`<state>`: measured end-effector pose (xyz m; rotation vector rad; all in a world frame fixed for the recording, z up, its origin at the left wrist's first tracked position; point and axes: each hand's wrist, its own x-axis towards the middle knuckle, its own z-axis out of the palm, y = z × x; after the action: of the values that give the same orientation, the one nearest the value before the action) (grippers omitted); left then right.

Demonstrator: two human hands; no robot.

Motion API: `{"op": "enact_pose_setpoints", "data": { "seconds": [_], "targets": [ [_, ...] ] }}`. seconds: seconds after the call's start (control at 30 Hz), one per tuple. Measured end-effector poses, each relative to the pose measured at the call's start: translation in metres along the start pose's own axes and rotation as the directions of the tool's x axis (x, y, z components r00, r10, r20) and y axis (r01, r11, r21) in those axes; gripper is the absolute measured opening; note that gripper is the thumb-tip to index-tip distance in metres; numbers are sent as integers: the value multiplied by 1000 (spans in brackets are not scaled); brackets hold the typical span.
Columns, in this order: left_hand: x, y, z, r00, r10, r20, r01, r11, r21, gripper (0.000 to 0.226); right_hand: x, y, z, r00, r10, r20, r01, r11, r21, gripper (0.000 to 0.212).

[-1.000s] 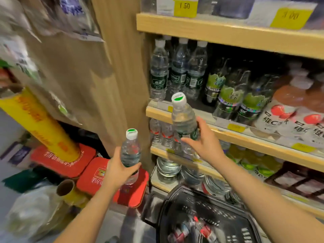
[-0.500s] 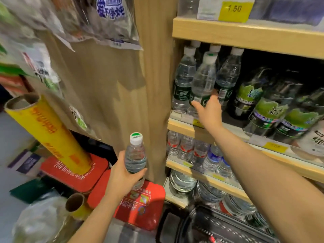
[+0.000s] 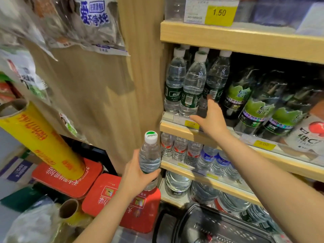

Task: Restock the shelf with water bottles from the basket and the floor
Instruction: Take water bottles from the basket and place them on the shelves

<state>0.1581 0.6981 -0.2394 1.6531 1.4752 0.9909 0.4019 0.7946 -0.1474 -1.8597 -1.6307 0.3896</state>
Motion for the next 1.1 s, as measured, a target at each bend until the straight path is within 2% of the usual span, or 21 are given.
{"op": "enact_pose_setpoints", "data": {
  "seconds": [0.1, 0.17, 0.23, 0.33, 0.5, 0.63, 0.77, 0.9, 1.1],
  "targets": [
    [8, 32, 26, 996, 73, 59, -70, 997, -44, 56, -53, 45, -26, 991, -137, -12, 135, 986, -97, 66],
    [16, 57, 44, 987, 138, 78, -134, 989, -64, 57, -79, 86, -47, 982, -181, -52, 161, 950, -267, 59],
    [26, 86, 62, 975, 201, 94, -193, 977, -87, 58, -94, 124, -68, 984, -171, -51, 133, 894, -427, 58],
    [44, 128, 86, 956, 278, 98, -264, 955, -136, 58, -100, 152, -91, 994, -111, 2, 95, 841, -533, 66],
    [80, 187, 110, 935, 354, -16, -352, 925, -146, 59, -99, 163, -96, 976, -216, -22, 165, 804, -571, 66],
    [107, 194, 125, 927, 358, -112, -367, 928, -69, 58, -100, 170, -90, 960, -266, -89, 175, 814, -553, 67],
    [128, 174, 144, 964, 250, -90, -248, 968, 33, 62, -99, 179, -84, 947, -303, -109, 190, 800, -569, 67],
    [149, 163, 159, 974, 175, -146, -155, 978, 136, 72, -96, 187, -78, 933, -330, -145, 199, 808, -555, 66],
    [145, 163, 169, 967, 206, -149, -154, 940, 305, 79, -95, 189, -71, 922, -328, -205, 178, 831, -528, 53]
  ]
}}
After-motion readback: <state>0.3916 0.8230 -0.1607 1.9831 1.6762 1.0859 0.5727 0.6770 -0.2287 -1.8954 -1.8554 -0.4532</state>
